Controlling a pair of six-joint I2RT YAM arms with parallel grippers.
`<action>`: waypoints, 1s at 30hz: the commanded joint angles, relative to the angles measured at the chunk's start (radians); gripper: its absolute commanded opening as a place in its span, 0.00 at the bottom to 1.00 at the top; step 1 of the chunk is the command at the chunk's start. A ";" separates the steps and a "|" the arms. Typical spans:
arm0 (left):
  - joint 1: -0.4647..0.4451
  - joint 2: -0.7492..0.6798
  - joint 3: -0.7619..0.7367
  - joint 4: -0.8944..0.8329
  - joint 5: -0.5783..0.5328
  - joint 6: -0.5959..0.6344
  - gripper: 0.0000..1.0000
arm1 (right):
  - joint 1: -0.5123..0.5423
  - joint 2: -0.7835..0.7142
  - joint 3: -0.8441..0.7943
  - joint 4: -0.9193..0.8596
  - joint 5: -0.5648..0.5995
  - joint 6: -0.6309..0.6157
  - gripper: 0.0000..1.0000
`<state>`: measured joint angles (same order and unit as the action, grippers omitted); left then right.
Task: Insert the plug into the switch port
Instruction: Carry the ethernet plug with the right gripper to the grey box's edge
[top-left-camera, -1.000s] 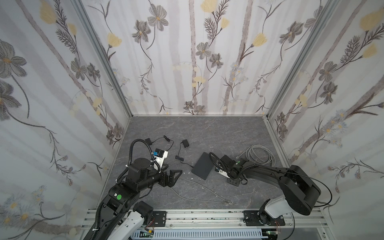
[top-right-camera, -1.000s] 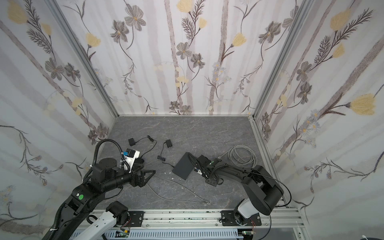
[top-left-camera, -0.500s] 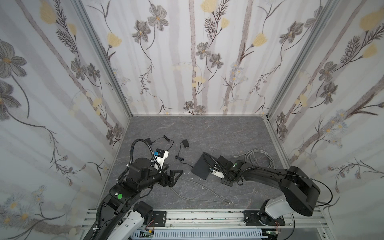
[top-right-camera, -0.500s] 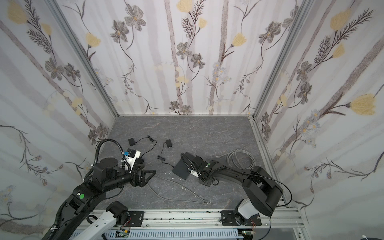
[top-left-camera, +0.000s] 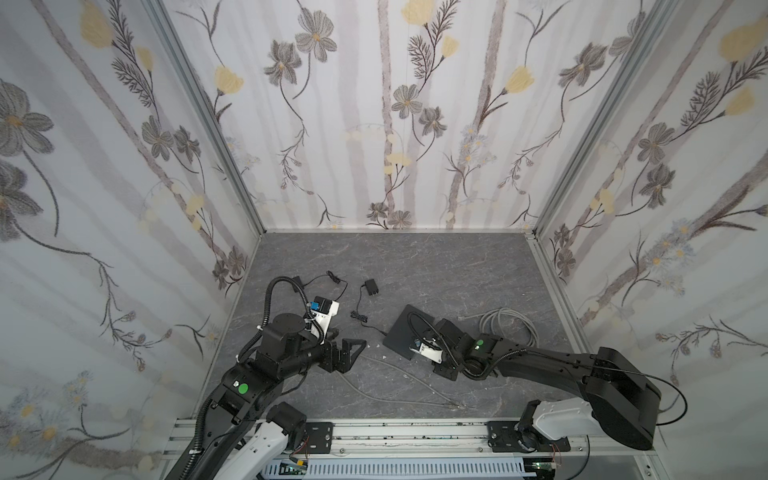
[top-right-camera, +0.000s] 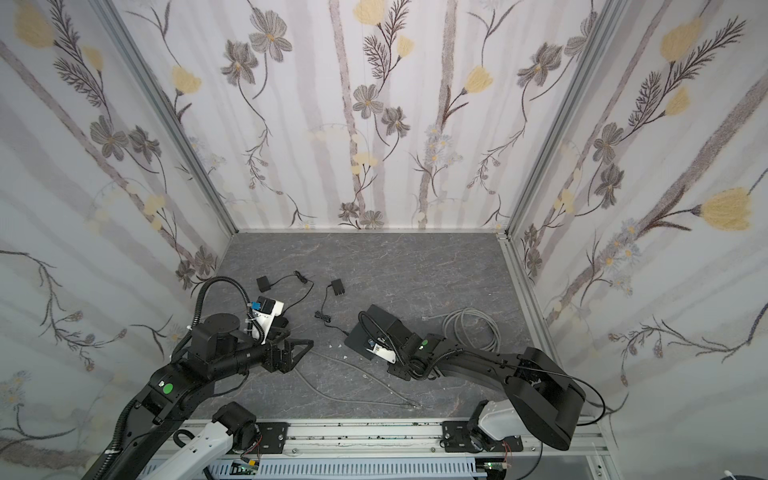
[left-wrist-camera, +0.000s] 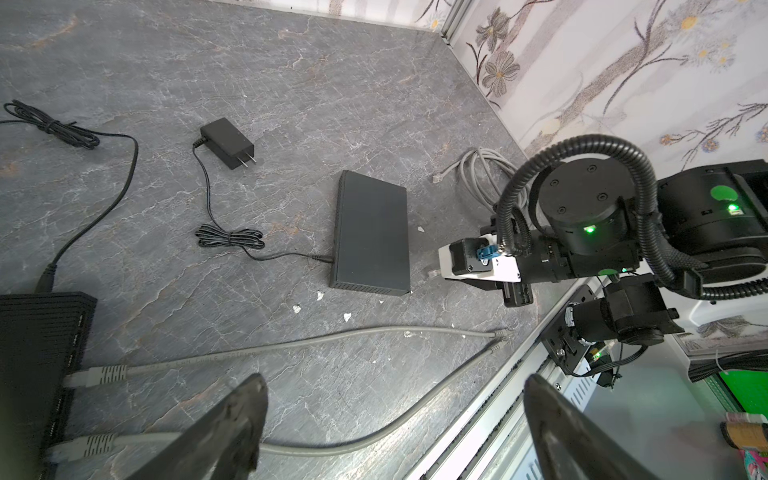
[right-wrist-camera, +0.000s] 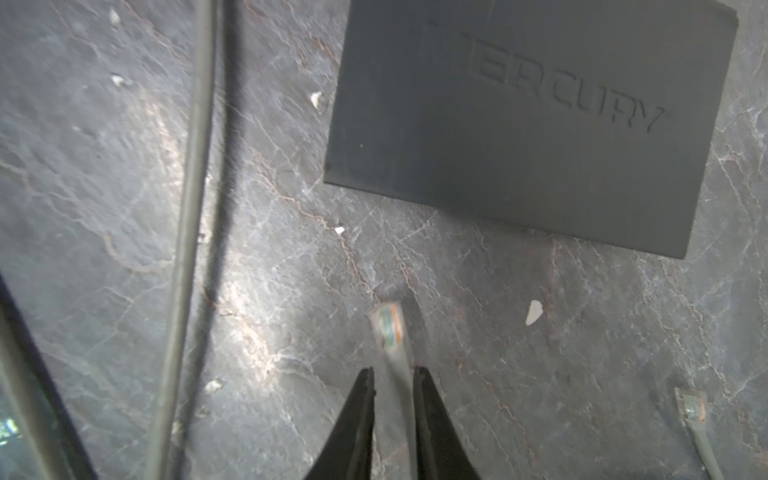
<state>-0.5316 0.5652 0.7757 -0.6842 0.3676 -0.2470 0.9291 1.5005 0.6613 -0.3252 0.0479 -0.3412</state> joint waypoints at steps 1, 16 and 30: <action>-0.001 0.004 -0.002 0.032 -0.003 -0.007 0.97 | -0.007 -0.050 -0.008 0.089 -0.095 0.023 0.24; -0.004 0.005 -0.002 0.034 -0.006 -0.011 0.97 | -0.121 0.046 0.179 -0.056 -0.102 0.238 0.25; -0.005 -0.004 -0.001 0.034 -0.001 -0.009 0.97 | 0.000 0.272 0.320 -0.338 0.218 0.250 0.26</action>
<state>-0.5362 0.5632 0.7738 -0.6838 0.3676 -0.2588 0.9272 1.7584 0.9703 -0.6292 0.2131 -0.0723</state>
